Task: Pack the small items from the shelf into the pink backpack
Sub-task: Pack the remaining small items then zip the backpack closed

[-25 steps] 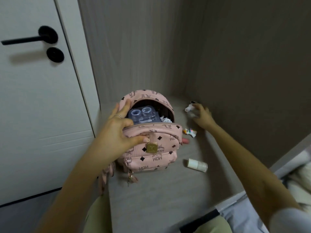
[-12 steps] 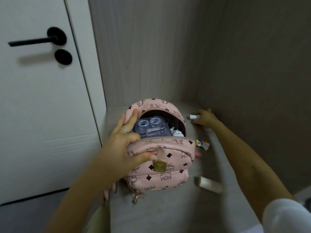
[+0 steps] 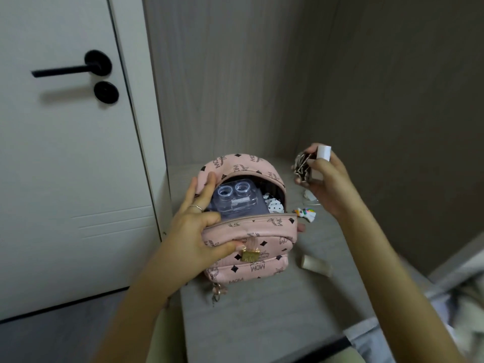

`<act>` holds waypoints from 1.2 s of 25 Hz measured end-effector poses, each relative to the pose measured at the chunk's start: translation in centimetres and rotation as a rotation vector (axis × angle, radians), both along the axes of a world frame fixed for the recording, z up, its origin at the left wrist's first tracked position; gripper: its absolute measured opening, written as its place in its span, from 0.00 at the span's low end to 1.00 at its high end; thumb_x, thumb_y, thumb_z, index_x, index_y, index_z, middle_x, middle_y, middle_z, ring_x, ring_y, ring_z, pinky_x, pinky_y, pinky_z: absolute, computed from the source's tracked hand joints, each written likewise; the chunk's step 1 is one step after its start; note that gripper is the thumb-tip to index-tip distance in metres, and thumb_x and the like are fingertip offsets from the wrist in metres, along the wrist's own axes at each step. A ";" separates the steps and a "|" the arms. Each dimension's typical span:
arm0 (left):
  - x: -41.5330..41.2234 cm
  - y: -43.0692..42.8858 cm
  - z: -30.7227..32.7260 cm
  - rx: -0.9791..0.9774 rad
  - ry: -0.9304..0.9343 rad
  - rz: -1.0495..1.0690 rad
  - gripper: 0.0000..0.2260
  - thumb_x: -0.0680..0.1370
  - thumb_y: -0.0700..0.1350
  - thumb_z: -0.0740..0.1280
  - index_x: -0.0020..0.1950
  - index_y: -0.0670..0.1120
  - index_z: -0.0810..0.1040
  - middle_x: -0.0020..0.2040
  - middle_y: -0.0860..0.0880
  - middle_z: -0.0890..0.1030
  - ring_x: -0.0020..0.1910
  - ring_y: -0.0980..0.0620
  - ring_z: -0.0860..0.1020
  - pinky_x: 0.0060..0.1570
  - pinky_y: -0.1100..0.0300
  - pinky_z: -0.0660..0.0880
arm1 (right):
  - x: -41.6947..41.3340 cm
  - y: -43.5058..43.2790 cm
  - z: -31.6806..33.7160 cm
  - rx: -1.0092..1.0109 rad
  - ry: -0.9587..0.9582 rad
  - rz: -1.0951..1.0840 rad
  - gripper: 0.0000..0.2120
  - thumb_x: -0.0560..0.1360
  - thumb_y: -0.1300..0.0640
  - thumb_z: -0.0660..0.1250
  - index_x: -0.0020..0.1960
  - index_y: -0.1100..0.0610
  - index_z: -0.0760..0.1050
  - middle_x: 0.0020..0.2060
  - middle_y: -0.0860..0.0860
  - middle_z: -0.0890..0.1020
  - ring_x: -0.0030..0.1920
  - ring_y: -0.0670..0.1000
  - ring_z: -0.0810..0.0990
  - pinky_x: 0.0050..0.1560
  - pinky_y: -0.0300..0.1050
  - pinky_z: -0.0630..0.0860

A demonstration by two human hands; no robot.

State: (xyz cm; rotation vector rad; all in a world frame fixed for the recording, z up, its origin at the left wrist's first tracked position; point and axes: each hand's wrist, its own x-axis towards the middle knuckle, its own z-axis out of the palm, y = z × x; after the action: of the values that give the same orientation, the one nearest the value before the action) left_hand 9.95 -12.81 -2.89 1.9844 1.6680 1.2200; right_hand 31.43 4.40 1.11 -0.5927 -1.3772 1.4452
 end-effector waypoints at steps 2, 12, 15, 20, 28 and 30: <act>0.3 -0.8 -0.3 0.012 0.043 -0.012 0.18 0.62 0.63 0.68 0.48 0.59 0.79 0.74 0.65 0.47 0.74 0.63 0.38 0.66 0.72 0.44 | -0.3 -4.6 0.6 0.080 0.026 0.048 0.14 0.71 0.66 0.59 0.45 0.50 0.76 0.39 0.50 0.80 0.41 0.52 0.81 0.35 0.43 0.77; 1.3 -3.5 -1.2 0.062 0.090 -0.071 0.13 0.64 0.55 0.73 0.35 0.64 0.67 0.77 0.56 0.48 0.76 0.54 0.40 0.71 0.53 0.50 | -0.8 -12.6 -2.4 0.273 -0.258 -0.473 0.14 0.70 0.69 0.70 0.54 0.57 0.77 0.44 0.52 0.80 0.43 0.43 0.77 0.47 0.37 0.74; 1.5 -4.0 -1.2 0.062 0.115 -0.085 0.11 0.64 0.54 0.71 0.35 0.62 0.68 0.77 0.55 0.48 0.76 0.53 0.39 0.71 0.51 0.52 | -0.4 -12.8 -3.5 0.262 -0.364 -0.541 0.12 0.69 0.67 0.72 0.49 0.57 0.77 0.42 0.46 0.80 0.41 0.37 0.76 0.45 0.30 0.71; 1.9 -5.1 -1.5 0.074 0.169 -0.068 0.11 0.64 0.55 0.71 0.31 0.50 0.73 0.78 0.57 0.47 0.76 0.51 0.40 0.63 0.54 0.63 | 0.5 -13.1 -3.8 0.295 -0.461 -0.517 0.13 0.65 0.64 0.76 0.45 0.54 0.76 0.43 0.48 0.79 0.41 0.36 0.76 0.44 0.28 0.71; 1.6 -4.7 -1.7 0.071 0.143 -0.080 0.09 0.64 0.53 0.71 0.34 0.49 0.77 0.77 0.59 0.46 0.76 0.54 0.39 0.67 0.62 0.49 | -1.9 -13.6 -3.5 0.524 -0.681 -0.807 0.17 0.63 0.52 0.78 0.37 0.55 0.69 0.34 0.45 0.71 0.35 0.45 0.67 0.34 0.38 0.60; 1.5 -4.6 -1.7 0.071 0.140 -0.087 0.07 0.64 0.53 0.71 0.34 0.52 0.76 0.77 0.59 0.46 0.76 0.54 0.38 0.66 0.64 0.49 | -1.4 -13.6 -3.4 0.519 -0.686 -0.787 0.16 0.64 0.52 0.77 0.36 0.56 0.69 0.34 0.46 0.72 0.34 0.46 0.68 0.34 0.40 0.62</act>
State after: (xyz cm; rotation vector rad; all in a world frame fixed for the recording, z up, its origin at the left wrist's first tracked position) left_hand 11.49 -17.43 -4.57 2.2071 1.6028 1.1486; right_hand 29.99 -9.20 -2.30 -1.1691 -1.6681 0.2226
